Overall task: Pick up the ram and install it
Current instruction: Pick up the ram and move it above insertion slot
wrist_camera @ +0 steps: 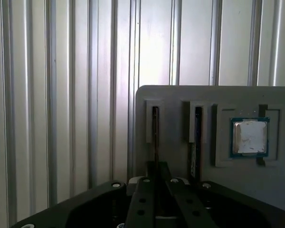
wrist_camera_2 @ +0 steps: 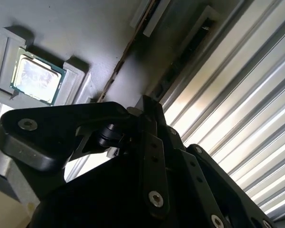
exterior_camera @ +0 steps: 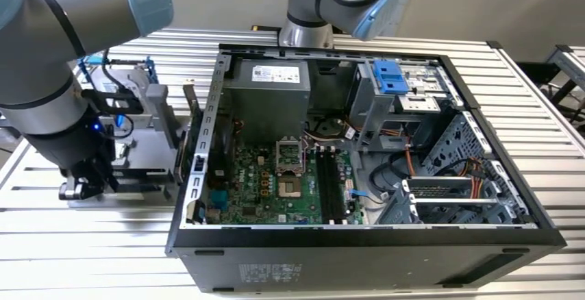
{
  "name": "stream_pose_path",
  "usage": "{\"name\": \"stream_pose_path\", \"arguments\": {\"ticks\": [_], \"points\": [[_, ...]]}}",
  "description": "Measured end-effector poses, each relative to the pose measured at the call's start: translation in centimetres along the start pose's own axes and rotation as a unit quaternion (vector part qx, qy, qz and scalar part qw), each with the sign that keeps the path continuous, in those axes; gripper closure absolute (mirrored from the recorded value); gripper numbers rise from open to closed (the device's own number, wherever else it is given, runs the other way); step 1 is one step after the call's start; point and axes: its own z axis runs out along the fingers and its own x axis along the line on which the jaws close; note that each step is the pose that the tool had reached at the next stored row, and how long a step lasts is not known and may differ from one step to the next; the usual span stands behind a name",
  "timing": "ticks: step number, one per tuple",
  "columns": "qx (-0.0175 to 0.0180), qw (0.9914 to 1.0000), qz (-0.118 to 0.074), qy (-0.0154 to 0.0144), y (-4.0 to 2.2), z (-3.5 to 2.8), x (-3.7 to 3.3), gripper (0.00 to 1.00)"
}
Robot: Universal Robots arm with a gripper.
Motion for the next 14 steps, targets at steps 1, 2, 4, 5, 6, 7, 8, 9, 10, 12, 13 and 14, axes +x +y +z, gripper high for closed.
{"name": "stream_pose_path", "arguments": {"ticks": [1,2,4,5,6,7,8,9,10,12,13,14], "points": [[0.0000,1.00000,0.000,0.0000,0.01,-0.45,-0.01,1.00],[-0.0001,1.00000,0.000,0.0001,0.03,-0.90,-0.03,1.00],[0.0000,1.00000,0.000,0.0000,0.05,-1.83,-0.06,1.00],[-0.0001,1.00000,0.000,0.0001,0.06,-2.28,-0.07,1.00],[-0.0001,1.00000,0.000,0.0001,0.07,-2.73,-0.08,1.00],[0.0000,1.00000,0.000,0.0000,0.08,-3.19,-0.10,1.00],[-0.0001,1.00000,0.000,0.0001,0.09,-3.62,-0.11,1.00],[0.0000,1.00000,0.000,0.0000,0.10,-4.07,-0.12,1.00],[0.0000,1.00000,0.000,0.0000,0.11,-4.41,-0.13,1.00],[0.0000,1.00000,0.000,0.0001,0.13,-4.98,-0.15,1.00],[0.0002,1.00000,0.000,0.0001,0.13,-5.21,-0.16,1.00],[0.0004,1.00000,0.000,0.0002,0.14,-5.41,-0.16,1.00]]}}
